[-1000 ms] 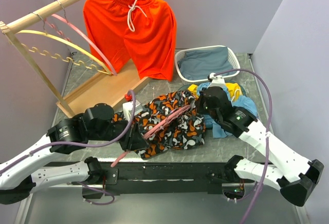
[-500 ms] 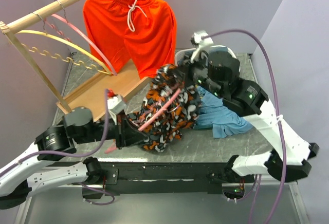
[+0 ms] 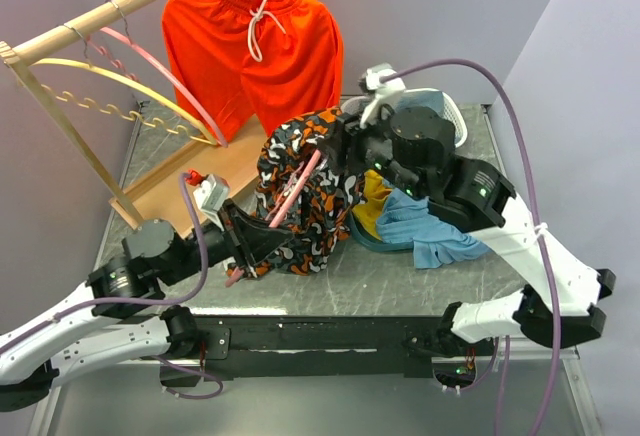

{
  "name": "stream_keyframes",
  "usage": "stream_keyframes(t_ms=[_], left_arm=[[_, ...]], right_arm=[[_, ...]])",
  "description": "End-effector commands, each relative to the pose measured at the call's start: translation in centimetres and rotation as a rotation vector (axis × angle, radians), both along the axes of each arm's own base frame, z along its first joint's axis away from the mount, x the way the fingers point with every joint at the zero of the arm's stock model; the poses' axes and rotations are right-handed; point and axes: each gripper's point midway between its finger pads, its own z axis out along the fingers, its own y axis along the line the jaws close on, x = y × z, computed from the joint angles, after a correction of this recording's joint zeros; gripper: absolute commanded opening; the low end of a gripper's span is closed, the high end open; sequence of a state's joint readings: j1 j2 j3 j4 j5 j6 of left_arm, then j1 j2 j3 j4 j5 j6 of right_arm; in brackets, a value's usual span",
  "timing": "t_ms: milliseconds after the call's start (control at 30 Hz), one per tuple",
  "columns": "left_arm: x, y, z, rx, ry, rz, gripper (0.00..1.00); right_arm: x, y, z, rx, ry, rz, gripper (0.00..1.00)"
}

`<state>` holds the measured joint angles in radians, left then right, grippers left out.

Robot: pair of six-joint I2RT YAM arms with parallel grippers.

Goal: Place the shorts on the hanger

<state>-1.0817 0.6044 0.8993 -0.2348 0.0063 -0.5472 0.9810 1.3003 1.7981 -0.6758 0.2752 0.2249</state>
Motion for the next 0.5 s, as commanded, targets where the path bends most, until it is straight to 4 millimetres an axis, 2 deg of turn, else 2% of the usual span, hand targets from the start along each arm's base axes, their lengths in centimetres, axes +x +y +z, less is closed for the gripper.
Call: stream_keyframes(t_ms=[0, 33, 100, 167, 200, 233, 267, 300, 333, 467], left_arm=[[0.5, 0.7, 4.9, -0.213, -0.073, 0.046, 0.01], [0.6, 0.6, 4.9, -0.228, -0.077, 0.047, 0.01], [0.6, 0.3, 4.7, -0.23, -0.081, 0.038, 0.01], [0.7, -0.4, 3.9, -0.203, -0.079, 0.027, 0.01], [0.8, -0.5, 3.6, -0.195, -0.078, 0.028, 0.01], [1.0, -0.7, 3.1, -0.188, -0.075, 0.033, 0.01], [1.1, -0.8, 2.8, -0.179, -0.078, 0.035, 0.01], [1.2, -0.8, 2.6, -0.174, -0.08, 0.042, 0.01], [1.3, -1.0, 2.2, -0.167, -0.081, 0.043, 0.01], [2.0, -1.8, 1.0, -0.131, -0.086, 0.055, 0.01]], right_arm=[[-0.6, -5.1, 2.5, 0.184, 0.011, -0.183, 0.66], [-0.7, -5.4, 2.0, 0.194, 0.029, -0.198, 0.71], [-0.6, -6.6, 1.9, 0.28, 0.085, -0.269, 0.75], [-0.4, -6.7, 0.7, 0.294, 0.153, -0.272, 0.78], [0.9, -7.4, 0.1, 0.329, 0.206, -0.315, 0.78], [0.4, -6.1, -0.8, 0.332, 0.281, -0.218, 0.77], [0.7, -5.9, -1.3, 0.367, 0.338, -0.214, 0.75], [1.8, -6.7, -1.9, 0.386, 0.367, -0.244, 0.73], [2.0, -6.3, -2.8, 0.398, 0.403, -0.232, 0.73], [2.3, -5.4, -3.9, 0.514, 0.534, -0.177, 0.74]])
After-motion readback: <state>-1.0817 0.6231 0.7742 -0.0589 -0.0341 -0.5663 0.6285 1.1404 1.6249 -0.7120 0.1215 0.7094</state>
